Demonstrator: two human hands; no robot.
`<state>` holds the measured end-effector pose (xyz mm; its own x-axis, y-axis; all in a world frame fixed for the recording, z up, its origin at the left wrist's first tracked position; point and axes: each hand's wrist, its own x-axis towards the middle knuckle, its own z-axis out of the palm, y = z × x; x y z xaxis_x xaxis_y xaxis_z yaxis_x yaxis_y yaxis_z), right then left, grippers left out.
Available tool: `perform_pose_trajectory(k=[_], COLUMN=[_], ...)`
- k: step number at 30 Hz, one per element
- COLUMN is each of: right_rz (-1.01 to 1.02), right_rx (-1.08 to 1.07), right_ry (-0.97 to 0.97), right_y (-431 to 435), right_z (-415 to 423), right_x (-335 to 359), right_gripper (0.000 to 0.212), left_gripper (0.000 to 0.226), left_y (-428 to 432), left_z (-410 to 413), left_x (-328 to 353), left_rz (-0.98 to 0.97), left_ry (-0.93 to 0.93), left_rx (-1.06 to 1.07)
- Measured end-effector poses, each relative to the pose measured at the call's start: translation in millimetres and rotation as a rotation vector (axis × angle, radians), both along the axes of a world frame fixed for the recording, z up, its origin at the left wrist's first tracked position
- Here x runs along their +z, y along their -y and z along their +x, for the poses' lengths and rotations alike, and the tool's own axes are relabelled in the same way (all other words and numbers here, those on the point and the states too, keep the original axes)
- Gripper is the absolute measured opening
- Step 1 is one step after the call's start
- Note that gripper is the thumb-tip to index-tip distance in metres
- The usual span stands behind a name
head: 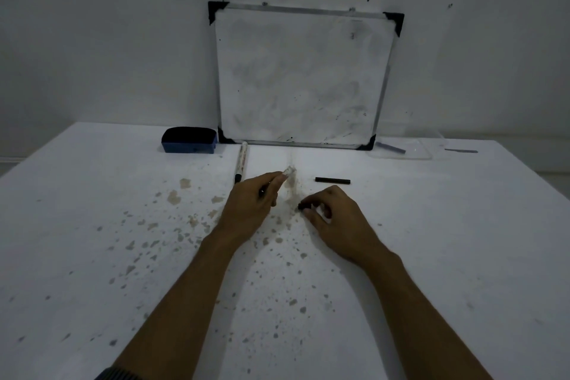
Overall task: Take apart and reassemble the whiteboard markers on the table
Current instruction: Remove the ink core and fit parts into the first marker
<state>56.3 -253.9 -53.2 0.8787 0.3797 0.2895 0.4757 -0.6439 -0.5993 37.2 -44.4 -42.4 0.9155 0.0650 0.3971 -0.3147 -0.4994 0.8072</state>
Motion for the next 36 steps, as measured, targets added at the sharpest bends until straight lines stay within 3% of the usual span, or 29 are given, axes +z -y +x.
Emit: perform_pose_trajectory(k=[3,10,14,20,24,32,36], right_rz=[0.186,0.759,0.887,1.033,1.036,0.726,0.72], right_rx=[-0.05,-0.088,-0.066,-0.079,-0.067,-0.068,-0.039], right_ry=[-0.037,-0.235,-0.331,-0.406,-0.388,-0.177,-0.196], right_y=[1,15,5,-4,-4,3,7], right_z=[0,0,3,2,1,0,0], right_x=[7,19,19,19,19,22,22], right_gripper=[0.024,0.03,0.026,0.019,0.02,0.022,0.022], left_gripper=[0.022,0.021,0.028,0.031,0.031,0.03,0.029], left_y=[6,19,20,17,15,15,15], left_z=[-1,-10,-9,-9,-8,-6,-6], left_x=[3,16,12,11,11,6,5], left_rz=[-0.042,-0.36,-0.259,-0.295,-0.319,-0.287,-0.305], left_ry=[-0.055,-0.295,-0.274,-0.263,-0.248,-0.246,-0.238], left_rx=[-0.023,-0.25,-0.267,-0.251,-0.24,-0.238,-0.245])
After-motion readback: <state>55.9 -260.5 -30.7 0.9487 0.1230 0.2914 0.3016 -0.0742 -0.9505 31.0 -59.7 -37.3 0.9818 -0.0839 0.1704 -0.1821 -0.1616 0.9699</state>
